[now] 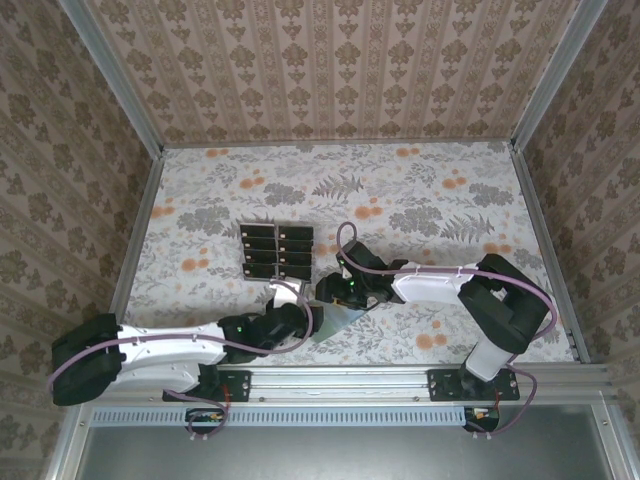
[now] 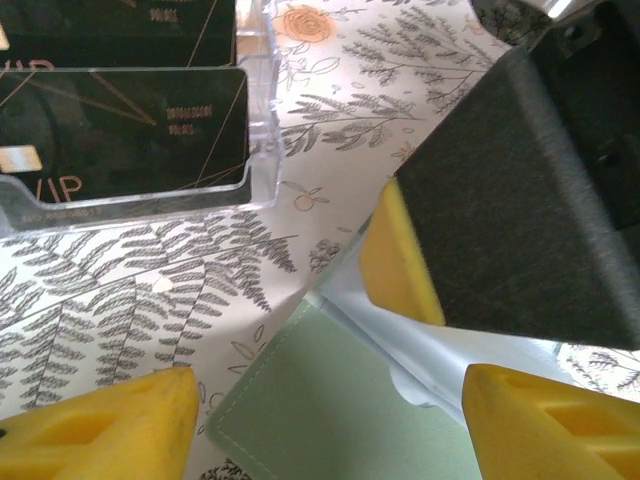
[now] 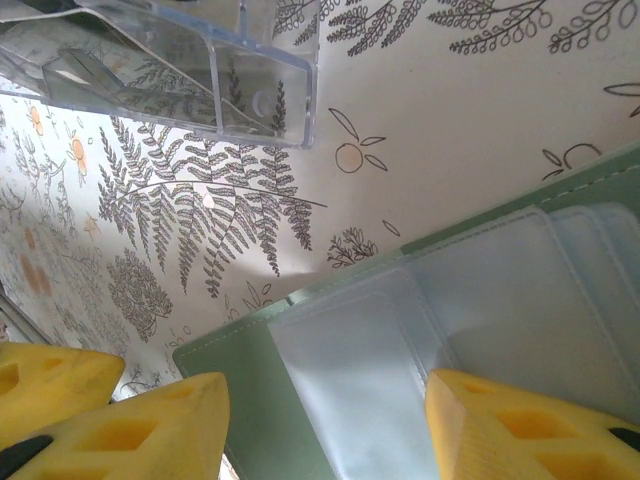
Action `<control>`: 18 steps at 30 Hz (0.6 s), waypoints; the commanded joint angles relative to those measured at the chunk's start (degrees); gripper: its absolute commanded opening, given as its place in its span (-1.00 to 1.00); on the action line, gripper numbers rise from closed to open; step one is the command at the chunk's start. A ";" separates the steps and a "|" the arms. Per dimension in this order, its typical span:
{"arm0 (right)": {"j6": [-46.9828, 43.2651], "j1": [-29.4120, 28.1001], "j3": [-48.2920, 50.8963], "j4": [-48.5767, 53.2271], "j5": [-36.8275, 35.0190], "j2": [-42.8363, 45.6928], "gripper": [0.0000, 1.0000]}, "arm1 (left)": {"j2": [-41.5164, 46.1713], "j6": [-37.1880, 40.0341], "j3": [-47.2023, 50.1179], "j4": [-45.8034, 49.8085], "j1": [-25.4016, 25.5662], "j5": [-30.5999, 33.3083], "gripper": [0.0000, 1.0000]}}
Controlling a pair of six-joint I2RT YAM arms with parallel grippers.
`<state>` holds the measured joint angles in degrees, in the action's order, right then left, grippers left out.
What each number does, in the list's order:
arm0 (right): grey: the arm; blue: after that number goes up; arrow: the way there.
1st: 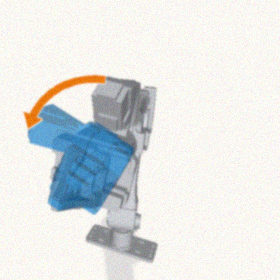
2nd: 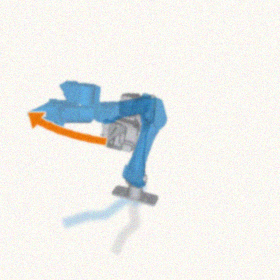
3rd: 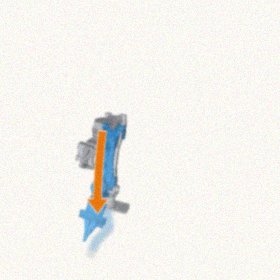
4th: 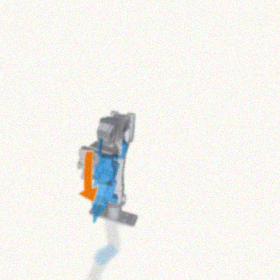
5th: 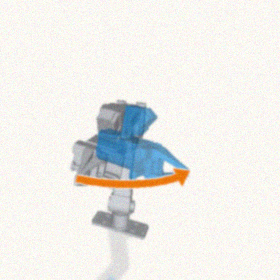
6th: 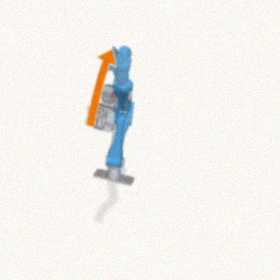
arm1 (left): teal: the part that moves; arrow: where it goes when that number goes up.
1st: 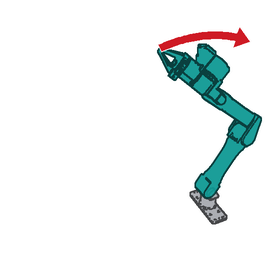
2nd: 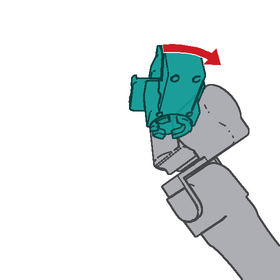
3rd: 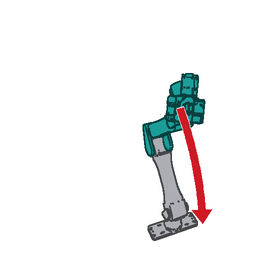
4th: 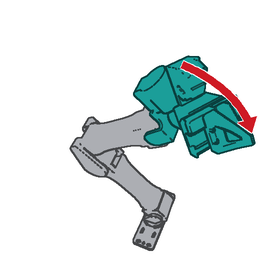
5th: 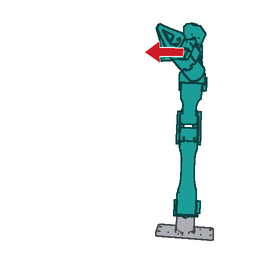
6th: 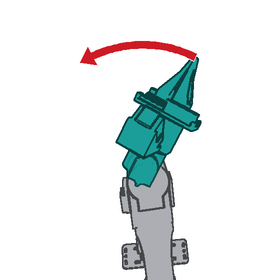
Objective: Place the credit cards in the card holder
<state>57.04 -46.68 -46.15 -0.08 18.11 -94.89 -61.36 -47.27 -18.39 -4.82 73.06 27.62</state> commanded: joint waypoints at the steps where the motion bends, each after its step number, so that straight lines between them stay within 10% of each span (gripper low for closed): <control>1: 0.95 -0.57 -1.33 0.10 -1.32 -0.52 0.11 | 0.32 -3.16 1.93 0.37 0.42 2.26 0.41; 7: 1.55 -1.03 -0.69 -0.62 -1.39 0.06 0.10 | -1.10 -5.42 3.99 -2.13 0.51 1.94 0.33; 18: 2.70 -1.04 2.58 -1.24 -4.65 2.34 0.11 | -6.53 -6.96 4.71 -8.16 0.12 4.71 -0.49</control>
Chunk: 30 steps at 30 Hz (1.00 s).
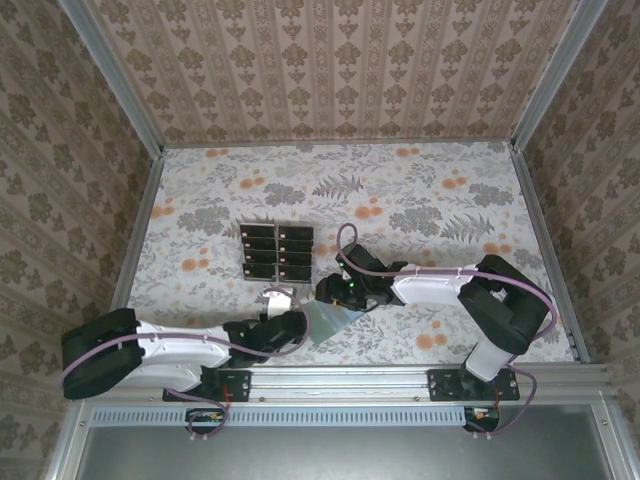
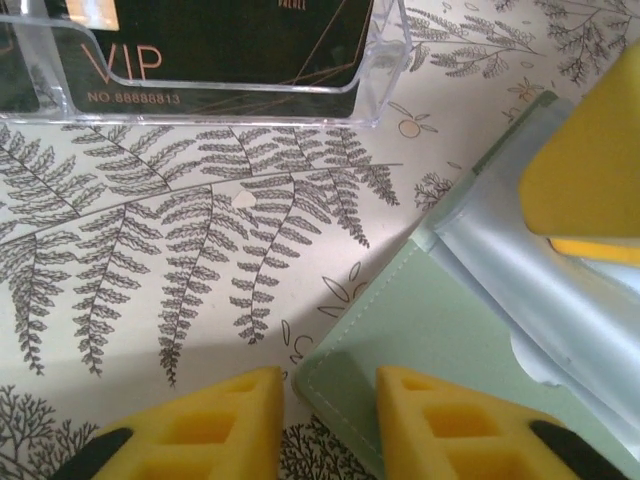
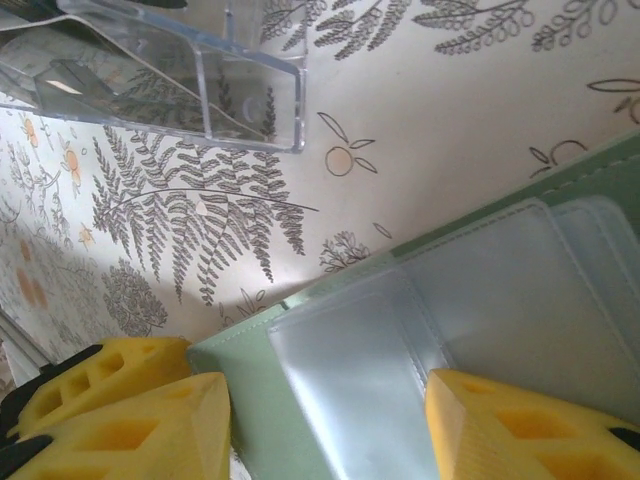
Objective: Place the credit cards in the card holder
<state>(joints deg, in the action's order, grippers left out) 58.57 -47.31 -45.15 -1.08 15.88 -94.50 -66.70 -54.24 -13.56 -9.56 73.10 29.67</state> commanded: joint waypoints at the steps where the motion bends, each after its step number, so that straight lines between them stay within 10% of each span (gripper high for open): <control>1: 1.34 -0.40 1.93 -0.37 -2.83 2.26 0.10 | -1.81 0.45 -0.49 -4.02 -0.15 2.59 -0.54; 7: 2.16 -0.01 4.15 -0.44 -4.91 4.34 0.10 | -7.89 4.23 -3.84 -8.33 -2.53 -0.31 -1.00; 30: 5.77 3.11 9.03 -3.28 -4.50 9.92 0.12 | -25.27 10.07 -11.25 -22.34 -6.60 -11.15 -1.00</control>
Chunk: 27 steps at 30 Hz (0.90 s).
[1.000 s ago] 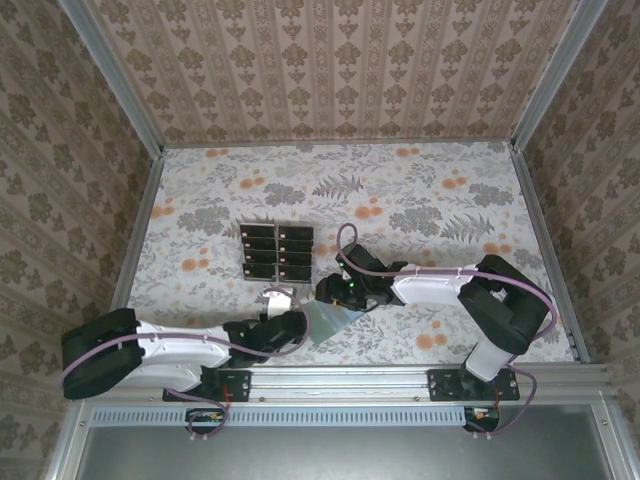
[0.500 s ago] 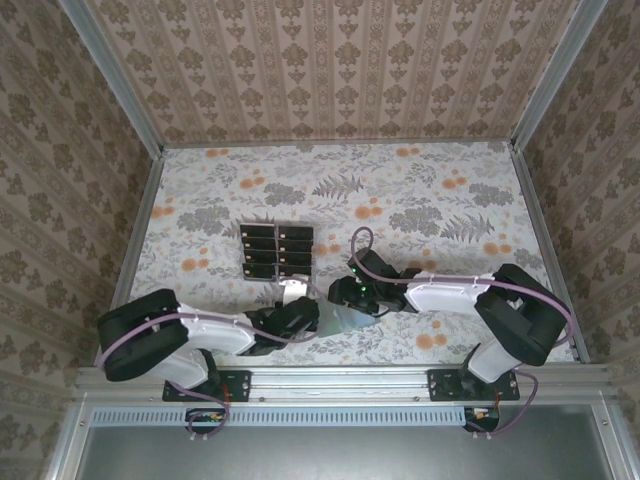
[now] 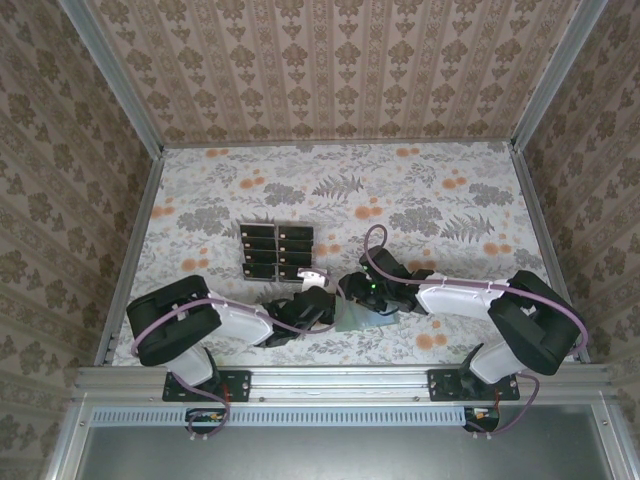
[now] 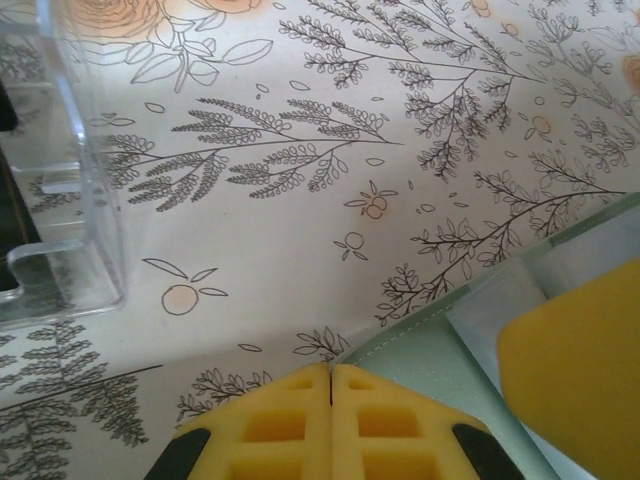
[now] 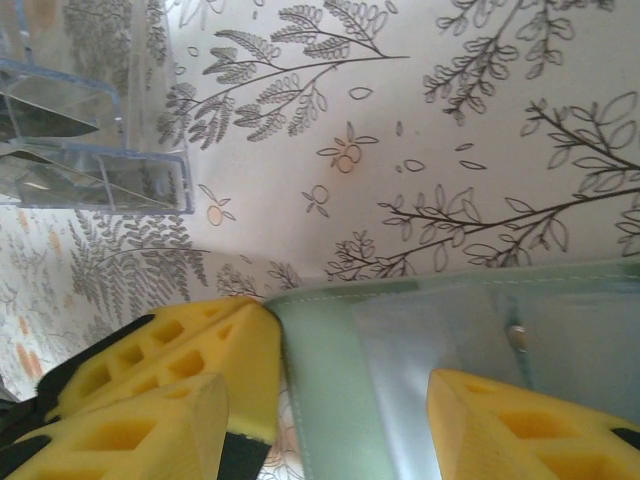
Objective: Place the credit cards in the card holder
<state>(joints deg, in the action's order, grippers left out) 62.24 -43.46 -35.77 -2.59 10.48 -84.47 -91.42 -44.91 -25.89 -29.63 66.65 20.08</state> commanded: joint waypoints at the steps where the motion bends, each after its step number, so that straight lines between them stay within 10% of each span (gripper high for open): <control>1: 2.32 -0.92 -0.35 -1.81 0.65 -0.17 0.11 | -0.36 0.70 1.27 -2.36 -0.21 -1.62 -1.00; 12: 4.86 -1.65 1.45 -2.53 -2.73 0.56 0.11 | 8.46 1.86 6.06 0.23 -1.70 -1.18 -0.34; 27: 6.08 -7.84 -4.87 -2.45 -3.32 -2.68 0.11 | 11.60 0.44 9.58 -0.61 -2.33 0.40 -0.28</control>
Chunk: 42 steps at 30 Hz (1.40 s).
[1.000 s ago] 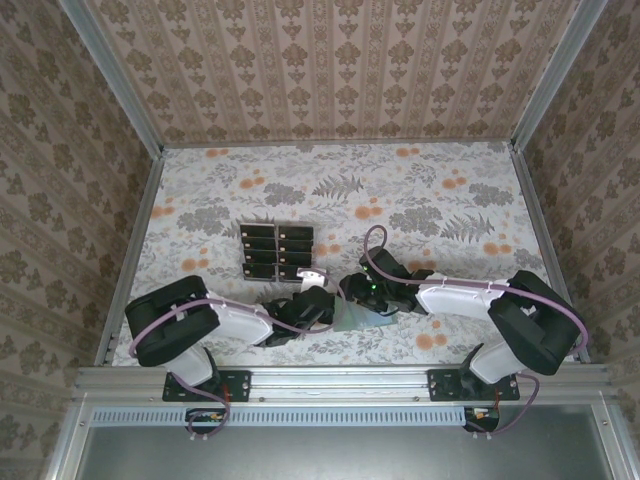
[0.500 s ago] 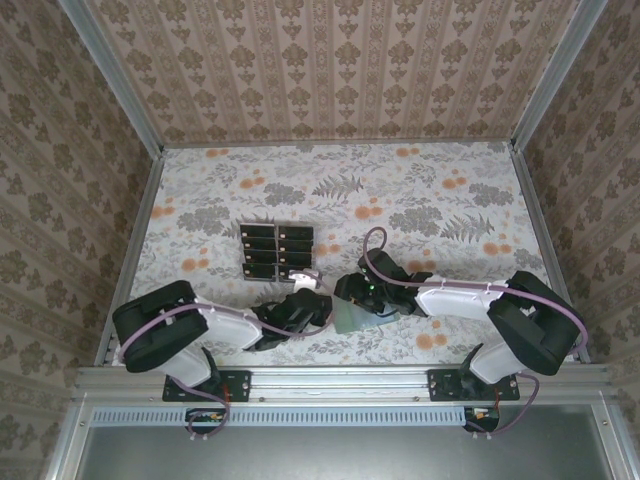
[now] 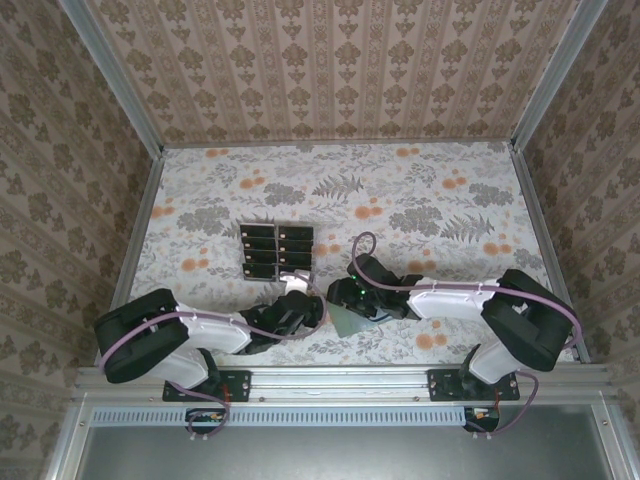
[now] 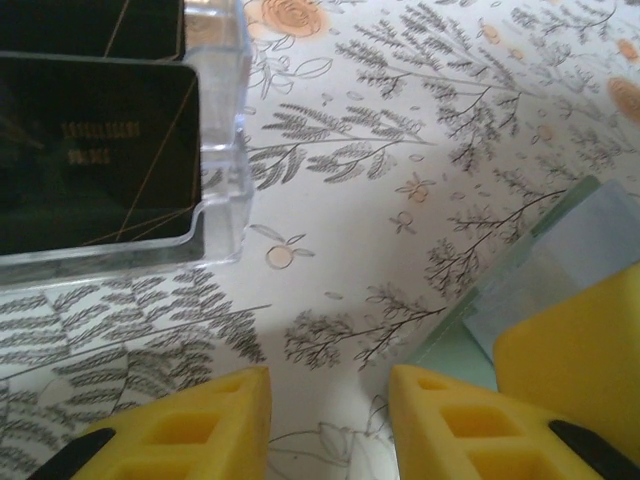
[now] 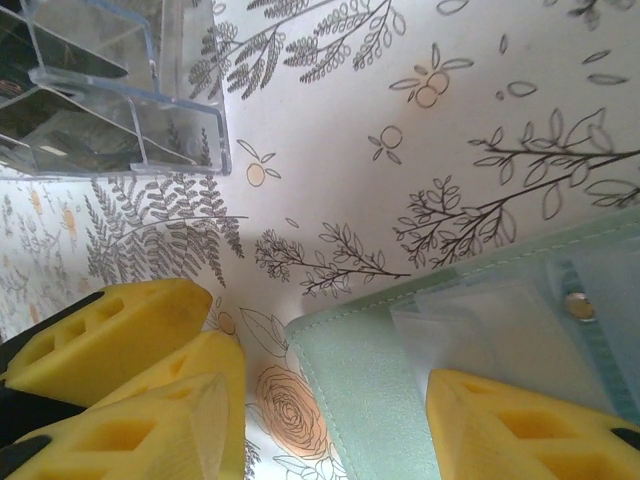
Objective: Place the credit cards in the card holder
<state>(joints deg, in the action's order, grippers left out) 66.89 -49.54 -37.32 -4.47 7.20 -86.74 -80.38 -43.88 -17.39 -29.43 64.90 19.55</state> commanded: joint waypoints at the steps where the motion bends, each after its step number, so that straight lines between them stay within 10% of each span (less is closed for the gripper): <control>1: 1.09 -2.13 -4.01 -0.18 0.01 -0.12 0.11 | 1.06 -0.68 1.43 -0.80 -0.93 1.10 -0.28; 17: -16.56 1.08 -9.61 24.39 -7.23 14.72 0.20 | 9.56 -1.37 2.62 6.56 -3.90 1.80 -0.27; 26: -26.29 6.44 -8.69 26.69 -4.07 9.07 0.18 | 15.38 -1.80 -0.36 14.66 -1.53 0.76 -0.05; 42: -26.45 8.57 -6.72 22.07 -4.01 -0.60 0.16 | -0.92 -0.49 -7.56 10.34 7.43 -0.21 0.01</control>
<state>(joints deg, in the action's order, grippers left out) 41.08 -41.12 -44.40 18.24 3.38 -86.43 -79.15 -45.21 -23.18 -17.15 71.68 19.88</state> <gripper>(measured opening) 0.578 0.503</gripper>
